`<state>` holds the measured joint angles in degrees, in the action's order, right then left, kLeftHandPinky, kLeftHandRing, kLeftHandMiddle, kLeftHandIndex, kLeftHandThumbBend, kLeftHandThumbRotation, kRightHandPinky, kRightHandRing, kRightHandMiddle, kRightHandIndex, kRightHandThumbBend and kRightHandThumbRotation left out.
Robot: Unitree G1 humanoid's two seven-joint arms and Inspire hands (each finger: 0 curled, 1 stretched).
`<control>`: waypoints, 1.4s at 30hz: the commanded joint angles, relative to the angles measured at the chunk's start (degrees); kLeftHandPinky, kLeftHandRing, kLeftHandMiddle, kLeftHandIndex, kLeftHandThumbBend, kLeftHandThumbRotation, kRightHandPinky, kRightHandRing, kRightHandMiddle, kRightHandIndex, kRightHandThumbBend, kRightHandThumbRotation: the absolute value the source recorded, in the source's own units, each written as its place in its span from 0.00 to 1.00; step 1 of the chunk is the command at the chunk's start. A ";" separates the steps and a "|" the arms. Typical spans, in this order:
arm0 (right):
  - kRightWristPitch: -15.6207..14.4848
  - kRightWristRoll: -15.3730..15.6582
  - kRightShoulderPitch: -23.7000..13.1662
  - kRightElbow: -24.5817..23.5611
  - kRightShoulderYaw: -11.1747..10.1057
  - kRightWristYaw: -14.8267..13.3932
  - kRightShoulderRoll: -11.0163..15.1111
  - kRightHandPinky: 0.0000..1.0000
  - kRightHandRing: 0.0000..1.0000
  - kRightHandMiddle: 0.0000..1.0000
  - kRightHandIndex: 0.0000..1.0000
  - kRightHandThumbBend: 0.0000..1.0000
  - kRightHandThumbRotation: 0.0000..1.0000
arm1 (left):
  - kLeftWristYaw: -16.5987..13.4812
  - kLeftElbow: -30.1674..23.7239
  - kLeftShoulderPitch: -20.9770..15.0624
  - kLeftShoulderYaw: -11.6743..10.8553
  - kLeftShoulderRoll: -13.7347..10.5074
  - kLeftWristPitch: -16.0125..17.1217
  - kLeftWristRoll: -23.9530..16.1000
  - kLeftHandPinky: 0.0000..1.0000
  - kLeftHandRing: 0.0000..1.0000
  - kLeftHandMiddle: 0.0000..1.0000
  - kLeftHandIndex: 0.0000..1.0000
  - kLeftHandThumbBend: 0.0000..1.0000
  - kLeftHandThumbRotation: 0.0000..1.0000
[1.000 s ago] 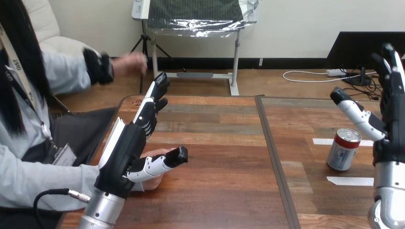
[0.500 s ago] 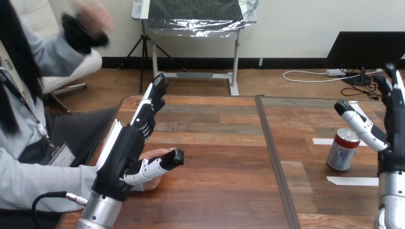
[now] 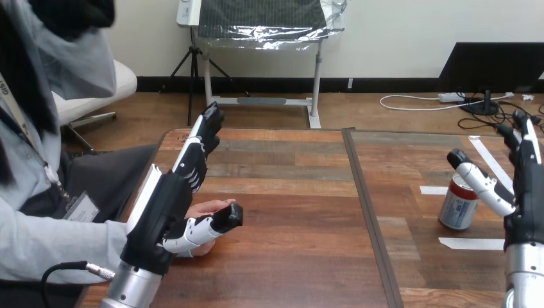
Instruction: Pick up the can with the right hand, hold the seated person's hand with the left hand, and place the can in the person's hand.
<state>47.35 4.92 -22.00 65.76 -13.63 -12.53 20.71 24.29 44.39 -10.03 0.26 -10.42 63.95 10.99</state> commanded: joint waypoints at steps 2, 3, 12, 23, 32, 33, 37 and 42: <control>-0.91 1.11 -4.96 0.89 0.96 -1.56 1.85 0.96 0.94 0.90 0.96 1.00 0.55 | 0.60 -3.19 -1.41 -0.90 -0.42 0.18 1.22 0.99 1.00 1.00 1.00 1.00 0.66; -1.34 1.05 -5.00 1.14 0.99 -1.52 1.84 0.96 0.94 0.90 0.96 1.00 0.55 | 0.72 -3.29 -1.31 -0.95 -0.46 0.14 1.31 0.99 1.00 1.00 1.00 1.00 0.66; -2.85 0.76 -5.12 2.31 1.11 -0.82 1.61 0.94 0.93 0.90 0.96 1.00 0.56 | 0.98 -4.02 -0.73 -1.59 -0.70 0.13 1.00 0.99 1.00 1.00 1.00 1.00 0.66; -4.71 0.61 -5.14 3.36 1.37 -0.99 1.02 0.91 0.92 0.89 0.95 1.00 0.56 | 1.18 -5.23 -0.08 -1.88 -1.11 -0.20 0.94 0.98 1.00 1.00 1.00 1.00 0.65; -6.57 0.81 -5.07 4.26 1.96 -1.17 0.74 0.91 0.90 0.88 0.95 1.00 0.56 | 1.75 -5.94 0.27 -1.91 -1.47 -0.54 1.32 0.98 1.00 1.00 1.00 1.00 0.65; -6.78 0.69 -5.05 4.39 1.94 -0.95 0.67 0.91 0.90 0.87 0.95 1.00 0.56 | 1.87 -6.09 0.33 -1.89 -1.52 -0.68 1.42 0.98 1.00 1.00 1.00 1.00 0.65; -7.27 0.10 -5.00 4.57 1.81 -0.28 0.39 0.90 0.89 0.87 0.95 1.00 0.55 | 2.29 -6.56 0.53 -1.91 -1.64 -1.11 1.79 0.98 1.00 1.00 1.00 1.00 0.65; -7.78 -0.18 -4.95 4.58 1.77 0.01 0.05 0.90 0.89 0.87 0.95 1.00 0.55 | 2.58 -7.21 0.80 -2.01 -1.74 -1.58 1.98 0.98 1.00 1.00 1.00 1.00 0.65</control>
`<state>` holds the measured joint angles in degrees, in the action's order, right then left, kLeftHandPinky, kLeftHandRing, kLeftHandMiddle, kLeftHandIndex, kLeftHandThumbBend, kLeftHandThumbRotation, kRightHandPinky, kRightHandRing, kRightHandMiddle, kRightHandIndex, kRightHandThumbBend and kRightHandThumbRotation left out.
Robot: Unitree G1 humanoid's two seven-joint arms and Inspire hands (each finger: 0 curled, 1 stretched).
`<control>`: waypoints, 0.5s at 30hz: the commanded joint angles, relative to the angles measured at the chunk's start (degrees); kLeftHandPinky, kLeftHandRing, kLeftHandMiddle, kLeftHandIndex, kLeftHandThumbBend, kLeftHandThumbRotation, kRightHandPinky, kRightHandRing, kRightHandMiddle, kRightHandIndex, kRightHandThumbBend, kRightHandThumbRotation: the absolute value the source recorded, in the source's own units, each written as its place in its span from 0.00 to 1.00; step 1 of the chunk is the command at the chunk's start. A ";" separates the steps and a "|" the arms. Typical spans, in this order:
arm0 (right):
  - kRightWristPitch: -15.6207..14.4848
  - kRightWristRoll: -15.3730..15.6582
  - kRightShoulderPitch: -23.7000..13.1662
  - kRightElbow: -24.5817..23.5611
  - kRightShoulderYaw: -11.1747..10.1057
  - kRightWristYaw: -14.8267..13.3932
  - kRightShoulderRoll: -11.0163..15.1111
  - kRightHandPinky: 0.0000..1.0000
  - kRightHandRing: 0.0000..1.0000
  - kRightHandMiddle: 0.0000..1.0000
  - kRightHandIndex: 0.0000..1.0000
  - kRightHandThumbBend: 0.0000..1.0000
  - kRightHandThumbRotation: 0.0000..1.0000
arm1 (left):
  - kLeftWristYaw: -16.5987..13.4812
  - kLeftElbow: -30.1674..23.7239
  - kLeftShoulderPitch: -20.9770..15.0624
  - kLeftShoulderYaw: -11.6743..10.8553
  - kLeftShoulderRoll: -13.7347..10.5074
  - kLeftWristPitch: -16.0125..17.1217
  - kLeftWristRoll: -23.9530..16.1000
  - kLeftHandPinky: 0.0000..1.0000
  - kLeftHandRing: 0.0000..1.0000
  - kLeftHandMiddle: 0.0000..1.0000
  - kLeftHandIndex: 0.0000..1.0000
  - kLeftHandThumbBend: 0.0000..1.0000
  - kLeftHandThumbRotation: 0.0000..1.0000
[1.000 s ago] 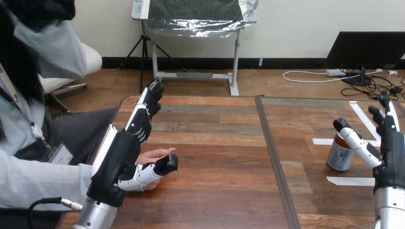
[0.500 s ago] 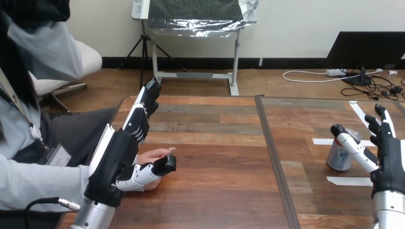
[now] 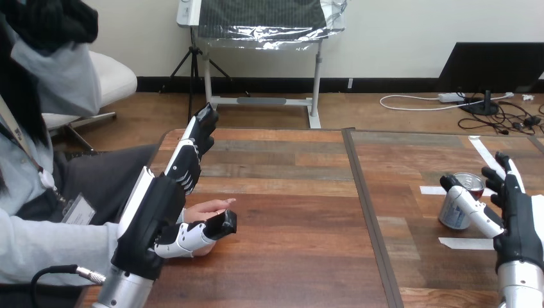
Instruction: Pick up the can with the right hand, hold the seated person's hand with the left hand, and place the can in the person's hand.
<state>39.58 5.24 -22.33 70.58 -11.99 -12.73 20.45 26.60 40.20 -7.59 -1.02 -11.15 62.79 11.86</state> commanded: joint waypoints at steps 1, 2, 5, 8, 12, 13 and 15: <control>-0.11 -0.50 -4.61 -0.22 0.14 0.24 0.29 0.90 0.89 0.87 0.95 1.00 0.55 | 0.31 -3.16 -1.59 -0.75 -1.03 -0.51 1.11 0.98 1.00 1.00 1.00 1.00 0.65; -0.17 -0.50 -4.60 -0.23 0.16 0.25 0.26 0.90 0.90 0.87 0.95 1.00 0.55 | 0.35 -3.28 -1.54 -0.77 -1.05 -0.59 1.13 0.98 1.00 1.00 1.00 1.00 0.65; -0.47 -0.37 -4.60 -0.17 0.29 0.25 0.23 0.90 0.90 0.87 0.95 1.00 0.56 | 0.43 -3.59 -1.44 -0.81 -1.11 -0.69 1.12 0.98 1.00 1.00 1.00 1.00 0.65; -0.70 -0.45 -4.61 -0.14 0.30 0.47 0.10 0.90 0.90 0.87 0.95 1.00 0.57 | 0.32 -4.08 -1.25 -0.86 -1.14 -1.03 1.01 0.98 1.00 1.00 1.00 1.00 0.65; -1.16 -0.55 -4.69 0.00 0.32 0.79 -0.08 0.91 0.90 0.87 0.95 1.00 0.57 | 0.34 -4.47 -1.18 -0.84 -1.12 -1.24 1.03 0.99 1.00 1.00 1.00 1.00 0.65; -1.35 -0.67 -4.72 0.04 0.26 1.00 -0.14 0.91 0.90 0.88 0.95 1.00 0.57 | 0.46 -4.52 -1.18 -0.82 -1.11 -1.27 1.15 0.99 1.00 1.00 1.00 1.00 0.65; -1.77 -0.79 -4.78 0.10 0.25 1.31 -0.21 0.91 0.90 0.88 0.95 1.00 0.57 | 0.68 -4.63 -1.18 -0.76 -1.09 -1.35 1.38 0.99 1.00 1.00 1.00 1.00 0.65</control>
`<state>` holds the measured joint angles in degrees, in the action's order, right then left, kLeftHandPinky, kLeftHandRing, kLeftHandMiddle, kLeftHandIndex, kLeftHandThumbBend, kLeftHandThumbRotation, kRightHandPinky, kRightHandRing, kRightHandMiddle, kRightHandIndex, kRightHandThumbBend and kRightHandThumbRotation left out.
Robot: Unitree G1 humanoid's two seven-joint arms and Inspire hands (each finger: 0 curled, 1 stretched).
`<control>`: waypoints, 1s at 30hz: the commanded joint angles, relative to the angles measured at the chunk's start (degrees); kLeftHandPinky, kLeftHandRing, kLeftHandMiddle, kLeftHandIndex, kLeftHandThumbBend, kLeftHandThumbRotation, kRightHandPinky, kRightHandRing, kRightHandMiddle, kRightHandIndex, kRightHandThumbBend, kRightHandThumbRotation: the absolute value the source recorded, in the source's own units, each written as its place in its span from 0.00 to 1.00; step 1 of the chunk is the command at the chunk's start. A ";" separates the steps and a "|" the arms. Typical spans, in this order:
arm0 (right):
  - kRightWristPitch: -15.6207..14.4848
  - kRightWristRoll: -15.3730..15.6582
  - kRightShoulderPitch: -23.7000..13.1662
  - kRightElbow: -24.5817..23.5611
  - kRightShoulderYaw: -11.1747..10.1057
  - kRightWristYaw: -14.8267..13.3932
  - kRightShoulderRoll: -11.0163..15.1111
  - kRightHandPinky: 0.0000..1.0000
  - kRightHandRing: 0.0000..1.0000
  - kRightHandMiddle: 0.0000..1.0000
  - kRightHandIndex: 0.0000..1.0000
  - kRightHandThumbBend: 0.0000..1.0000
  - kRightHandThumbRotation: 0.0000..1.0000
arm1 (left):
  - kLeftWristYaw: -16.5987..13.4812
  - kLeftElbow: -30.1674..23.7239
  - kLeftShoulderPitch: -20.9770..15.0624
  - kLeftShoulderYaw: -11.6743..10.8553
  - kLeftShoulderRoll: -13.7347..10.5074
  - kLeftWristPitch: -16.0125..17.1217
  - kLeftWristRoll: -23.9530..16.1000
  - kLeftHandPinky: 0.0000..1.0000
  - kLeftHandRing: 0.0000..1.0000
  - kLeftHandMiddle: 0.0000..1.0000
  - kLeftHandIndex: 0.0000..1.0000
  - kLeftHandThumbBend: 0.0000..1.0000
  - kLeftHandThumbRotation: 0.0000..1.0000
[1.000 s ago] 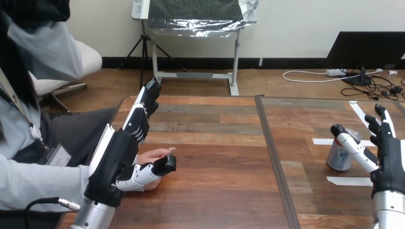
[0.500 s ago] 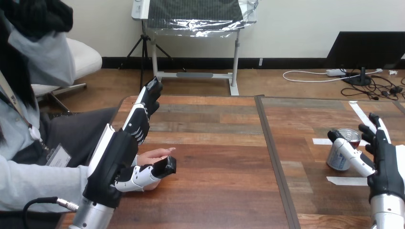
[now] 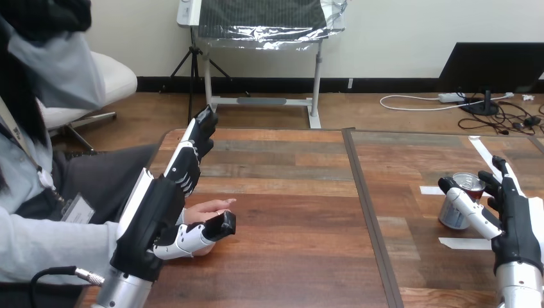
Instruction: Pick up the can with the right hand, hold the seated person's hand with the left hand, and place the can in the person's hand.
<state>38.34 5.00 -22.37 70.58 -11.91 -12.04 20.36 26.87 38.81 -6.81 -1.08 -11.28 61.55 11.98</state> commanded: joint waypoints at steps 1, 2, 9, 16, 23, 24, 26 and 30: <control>-0.69 -0.55 -4.75 0.11 0.21 0.69 -0.14 0.91 0.91 0.88 0.96 1.00 0.57 | 0.51 -3.28 -1.95 -0.68 -0.95 -0.14 1.35 0.99 1.00 1.00 1.00 1.00 0.65; -0.82 -0.57 -4.76 0.11 0.25 0.74 -0.16 0.91 0.91 0.88 0.96 1.00 0.57 | 0.60 -3.33 -1.94 -0.68 -0.94 -0.17 1.43 0.99 1.00 1.00 1.00 1.00 0.65; -1.10 -1.82 -5.01 0.02 -0.28 2.29 -0.87 0.90 0.91 0.89 0.96 1.00 0.57 | 0.52 -3.62 -1.95 -0.70 -0.75 -0.19 1.11 0.98 1.00 1.00 1.00 1.00 0.65; -1.70 -2.15 -5.15 0.09 0.06 2.72 -1.03 0.91 0.92 0.90 0.96 1.00 0.55 | 0.78 -3.87 -1.90 -0.55 -0.56 -0.34 1.45 0.98 1.00 1.00 1.00 1.00 0.65; -1.90 -2.03 -5.33 0.14 0.34 2.59 -1.15 0.90 0.91 0.90 0.96 1.00 0.56 | 1.18 -4.06 -1.93 -0.43 -0.43 -0.38 1.80 0.98 1.00 1.00 1.00 1.00 0.65; -2.04 -2.03 -5.39 0.14 0.37 2.62 -1.16 0.90 0.91 0.90 0.96 1.00 0.56 | 1.23 -4.15 -1.92 -0.40 -0.43 -0.39 1.80 0.98 1.00 1.00 1.00 1.00 0.65; -2.27 -2.13 -5.49 0.16 0.33 2.81 -1.19 0.89 0.91 0.90 0.96 1.00 0.56 | 1.28 -4.18 -1.95 -0.39 -0.41 -0.27 1.80 0.98 1.00 1.00 1.00 1.00 0.64; -2.45 -2.53 -5.67 0.27 0.09 3.35 -1.29 0.89 0.91 0.90 0.96 1.00 0.56 | 1.37 -4.00 -2.11 -0.46 -0.40 -0.08 1.84 0.98 1.00 1.00 1.00 1.00 0.64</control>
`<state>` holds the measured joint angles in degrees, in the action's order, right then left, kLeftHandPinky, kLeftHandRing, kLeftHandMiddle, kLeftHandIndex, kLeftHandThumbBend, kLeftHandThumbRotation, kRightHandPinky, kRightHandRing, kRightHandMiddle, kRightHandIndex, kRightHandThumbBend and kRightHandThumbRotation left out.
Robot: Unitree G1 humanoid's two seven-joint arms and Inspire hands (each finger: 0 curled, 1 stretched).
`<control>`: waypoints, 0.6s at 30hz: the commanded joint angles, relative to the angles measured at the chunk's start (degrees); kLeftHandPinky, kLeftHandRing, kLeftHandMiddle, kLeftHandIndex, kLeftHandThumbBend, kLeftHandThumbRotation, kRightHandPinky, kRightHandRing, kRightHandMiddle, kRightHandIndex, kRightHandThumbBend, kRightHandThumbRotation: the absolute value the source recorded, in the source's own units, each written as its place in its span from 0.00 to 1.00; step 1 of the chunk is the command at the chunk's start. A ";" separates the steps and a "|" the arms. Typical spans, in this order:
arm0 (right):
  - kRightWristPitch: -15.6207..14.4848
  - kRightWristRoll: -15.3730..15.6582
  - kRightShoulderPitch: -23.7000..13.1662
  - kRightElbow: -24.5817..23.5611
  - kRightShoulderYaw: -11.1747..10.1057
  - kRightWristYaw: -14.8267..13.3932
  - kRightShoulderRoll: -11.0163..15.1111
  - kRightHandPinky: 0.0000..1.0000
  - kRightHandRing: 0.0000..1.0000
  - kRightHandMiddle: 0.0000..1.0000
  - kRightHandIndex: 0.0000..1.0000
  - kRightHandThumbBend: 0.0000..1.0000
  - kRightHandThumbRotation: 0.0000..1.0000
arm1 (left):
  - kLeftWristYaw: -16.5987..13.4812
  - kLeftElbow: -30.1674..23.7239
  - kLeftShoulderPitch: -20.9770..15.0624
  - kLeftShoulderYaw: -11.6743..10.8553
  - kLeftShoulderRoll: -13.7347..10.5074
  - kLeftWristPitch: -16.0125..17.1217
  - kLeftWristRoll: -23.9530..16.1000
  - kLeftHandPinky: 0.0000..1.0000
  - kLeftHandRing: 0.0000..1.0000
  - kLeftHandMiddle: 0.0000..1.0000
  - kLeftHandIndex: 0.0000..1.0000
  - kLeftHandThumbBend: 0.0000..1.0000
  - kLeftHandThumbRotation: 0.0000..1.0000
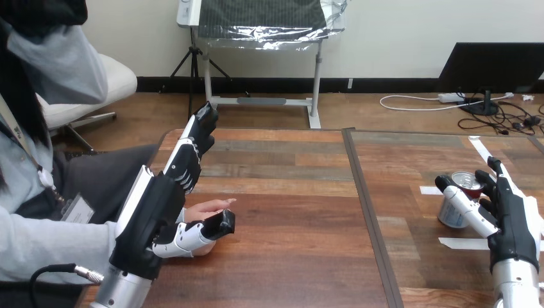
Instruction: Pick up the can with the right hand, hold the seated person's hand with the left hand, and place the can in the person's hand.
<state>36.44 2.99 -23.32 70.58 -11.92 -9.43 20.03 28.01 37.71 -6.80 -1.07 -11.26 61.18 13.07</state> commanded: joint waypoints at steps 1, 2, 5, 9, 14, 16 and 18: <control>-0.56 -0.60 -4.73 0.29 0.07 0.83 -0.98 0.89 0.92 0.90 0.96 1.00 0.56 | 0.25 -2.88 -2.12 -0.48 -0.42 0.29 0.76 0.98 1.00 1.00 1.00 1.00 0.64; -0.65 -0.78 -4.78 0.34 -0.05 1.04 -1.02 0.90 0.92 0.90 0.96 1.00 0.56 | 0.37 -2.97 -2.07 -0.45 -0.43 0.19 0.92 0.97 1.00 1.00 1.00 1.00 0.64; -0.84 -1.24 -4.86 0.42 -0.30 1.54 -1.10 0.90 0.92 0.90 0.96 1.00 0.57 | 0.58 -3.18 -1.93 -0.43 -0.42 -0.01 1.17 0.97 1.00 1.00 1.00 1.00 0.64; -1.08 -2.28 -4.99 0.51 -0.81 2.64 -1.32 0.91 0.92 0.90 0.96 1.00 0.57 | 0.49 -3.41 -1.79 -0.54 -0.39 -0.13 1.04 0.97 1.00 1.00 1.00 1.00 0.63; -1.37 -2.68 -5.00 0.62 -0.89 3.03 -1.40 0.92 0.93 0.91 0.96 1.00 0.57 | 0.59 -3.49 -1.77 -0.58 -0.32 0.00 1.14 0.97 1.00 1.00 1.00 1.00 0.63; -1.39 -2.56 -4.96 0.63 -0.65 2.82 -1.35 0.92 0.93 0.91 0.96 1.00 0.57 | 0.72 -3.53 -1.73 -0.55 -0.33 -0.02 1.29 0.97 1.00 1.00 1.00 1.00 0.63; -1.55 -1.96 -4.93 0.68 -0.16 2.11 -1.23 0.92 0.92 0.90 0.96 1.00 0.58 | 0.99 -3.63 -1.68 -0.47 -0.35 -0.11 1.58 0.97 1.00 1.00 1.00 1.00 0.63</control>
<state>35.46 0.89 -24.01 70.59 -12.29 -6.92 19.87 28.73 37.47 -6.80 -1.07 -11.24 61.12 13.26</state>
